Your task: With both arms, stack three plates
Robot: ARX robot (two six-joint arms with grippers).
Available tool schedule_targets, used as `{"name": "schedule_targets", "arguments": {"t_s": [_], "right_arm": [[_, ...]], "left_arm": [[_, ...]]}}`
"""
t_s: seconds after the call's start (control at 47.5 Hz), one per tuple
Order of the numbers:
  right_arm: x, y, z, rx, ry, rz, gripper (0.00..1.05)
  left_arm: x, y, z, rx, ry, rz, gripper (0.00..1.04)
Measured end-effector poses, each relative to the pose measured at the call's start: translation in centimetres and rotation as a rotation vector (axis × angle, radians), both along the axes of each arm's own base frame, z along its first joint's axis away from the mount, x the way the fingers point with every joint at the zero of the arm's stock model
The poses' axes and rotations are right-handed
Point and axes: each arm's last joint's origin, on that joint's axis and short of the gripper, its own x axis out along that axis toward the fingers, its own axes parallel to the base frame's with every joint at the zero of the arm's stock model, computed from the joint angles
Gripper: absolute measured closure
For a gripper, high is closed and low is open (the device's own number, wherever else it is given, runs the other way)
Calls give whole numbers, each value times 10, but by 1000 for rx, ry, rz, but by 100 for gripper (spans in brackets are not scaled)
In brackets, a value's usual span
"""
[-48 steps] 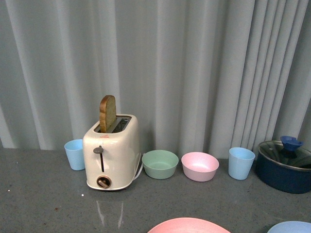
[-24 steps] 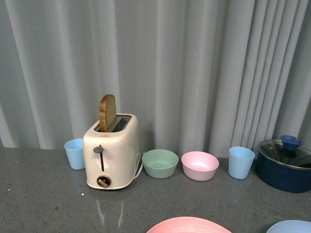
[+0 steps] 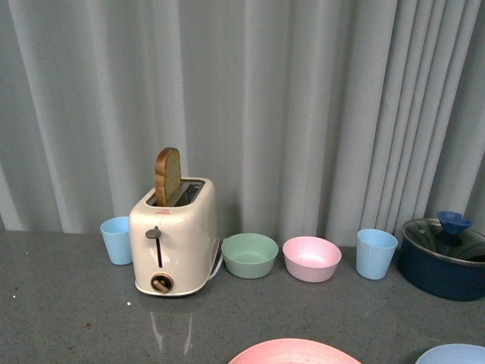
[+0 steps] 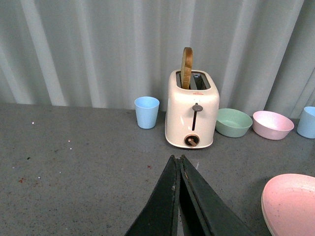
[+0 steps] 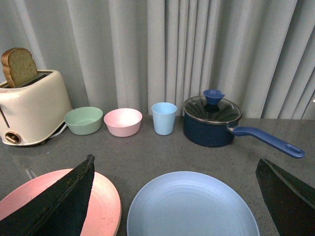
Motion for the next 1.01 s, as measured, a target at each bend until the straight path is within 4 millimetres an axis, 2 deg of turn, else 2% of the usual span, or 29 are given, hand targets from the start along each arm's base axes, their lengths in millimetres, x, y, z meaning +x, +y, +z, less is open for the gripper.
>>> {"name": "schedule_targets", "arguments": {"t_s": [0.189,0.337,0.526,0.821,0.947,0.989,1.01], "right_arm": [[0,0,0,0,0,0,7],[0,0,0,0,0,0,7],[0,0,0,0,0,0,7],[0,0,0,0,0,0,7],[0,0,0,0,0,0,7],[0,0,0,0,1,-10,7],[1,0,0,-25,8,-87,7]], "left_arm": [[-3,0,0,0,1,0,101],[-14,0,-4,0,14,0,101],[-14,0,-3,-1,7,0,100],[-14,0,-3,0,7,0,31],[-14,0,-3,0,7,0,8],[-14,0,-3,0,7,0,6],[-14,0,-3,0,7,0,8]]}}
